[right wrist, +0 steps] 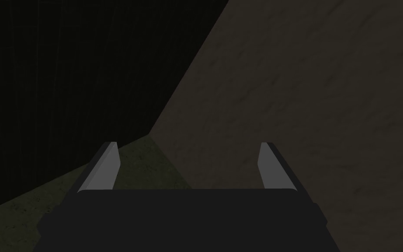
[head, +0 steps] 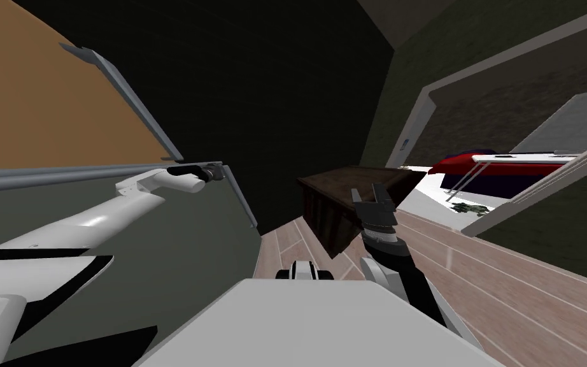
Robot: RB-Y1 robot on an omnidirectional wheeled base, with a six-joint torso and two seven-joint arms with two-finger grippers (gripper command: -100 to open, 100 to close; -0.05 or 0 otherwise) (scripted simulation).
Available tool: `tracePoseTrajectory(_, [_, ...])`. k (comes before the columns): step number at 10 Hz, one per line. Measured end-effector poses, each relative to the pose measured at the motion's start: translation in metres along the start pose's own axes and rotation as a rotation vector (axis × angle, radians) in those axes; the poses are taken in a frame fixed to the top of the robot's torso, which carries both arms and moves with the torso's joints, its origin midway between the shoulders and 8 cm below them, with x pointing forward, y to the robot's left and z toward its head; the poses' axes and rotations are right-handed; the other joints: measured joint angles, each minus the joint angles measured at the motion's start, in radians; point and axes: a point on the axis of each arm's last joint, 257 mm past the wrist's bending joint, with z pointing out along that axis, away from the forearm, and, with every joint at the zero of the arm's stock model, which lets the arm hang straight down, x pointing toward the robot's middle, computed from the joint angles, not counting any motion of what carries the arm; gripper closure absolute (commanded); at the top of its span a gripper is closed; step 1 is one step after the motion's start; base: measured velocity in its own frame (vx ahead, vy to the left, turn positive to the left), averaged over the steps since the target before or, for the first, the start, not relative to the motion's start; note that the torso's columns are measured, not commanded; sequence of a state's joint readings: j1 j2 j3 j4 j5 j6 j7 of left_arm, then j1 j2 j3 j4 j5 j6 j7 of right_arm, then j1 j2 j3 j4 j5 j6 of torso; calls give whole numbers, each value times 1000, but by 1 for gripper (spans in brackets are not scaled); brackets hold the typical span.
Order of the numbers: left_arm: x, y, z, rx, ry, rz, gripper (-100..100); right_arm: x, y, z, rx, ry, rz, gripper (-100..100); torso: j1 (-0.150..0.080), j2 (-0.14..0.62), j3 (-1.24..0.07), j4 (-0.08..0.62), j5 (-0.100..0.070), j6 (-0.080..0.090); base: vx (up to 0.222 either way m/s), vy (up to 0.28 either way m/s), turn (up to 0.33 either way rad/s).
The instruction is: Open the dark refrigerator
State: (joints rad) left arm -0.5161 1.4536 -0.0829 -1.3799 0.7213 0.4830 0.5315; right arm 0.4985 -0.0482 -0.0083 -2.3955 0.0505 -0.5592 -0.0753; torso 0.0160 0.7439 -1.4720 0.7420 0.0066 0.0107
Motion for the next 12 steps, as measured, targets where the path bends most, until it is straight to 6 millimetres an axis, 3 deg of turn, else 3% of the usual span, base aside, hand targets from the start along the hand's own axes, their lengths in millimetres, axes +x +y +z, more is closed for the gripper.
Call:
tracePoseTrajectory(2, [-18, 7, 8, -11, -41, -10, 100, 0, 0, 0, 0, 0, 0, 0, 6, -3, 0, 4, 2, -5, -85, 2, -113])
tracePoseTrajectory(4, [-23, 2, 10, 0, -56, -24, 100, 0, 0, 0, 1, 0, 0, 0, 2, -3, 1, 5, 0, -5, 24, 3, 40])
tracePoseTrajectory(8, [-45, 6, 24, -7, -115, -27, 100, 0, 0, 0, 0, 0, 0, 0, 6, -1, 2, 6, 1, 1, -164, 31, -240])
tracePoseTrajectory(10, [-48, 7, 23, -8, -118, -37, 100, 0, 0, 0, 1, 0, 0, 0, 9, -2, -1, 8, -2, -5, 28, -4, 49])
tracePoseTrajectory(12, [-45, 1, 22, 1, -119, -36, 100, 0, 0, 0, 1, 0, 0, 0, 4, 1, 0, 7, -3, 1, 16, 6, 8])
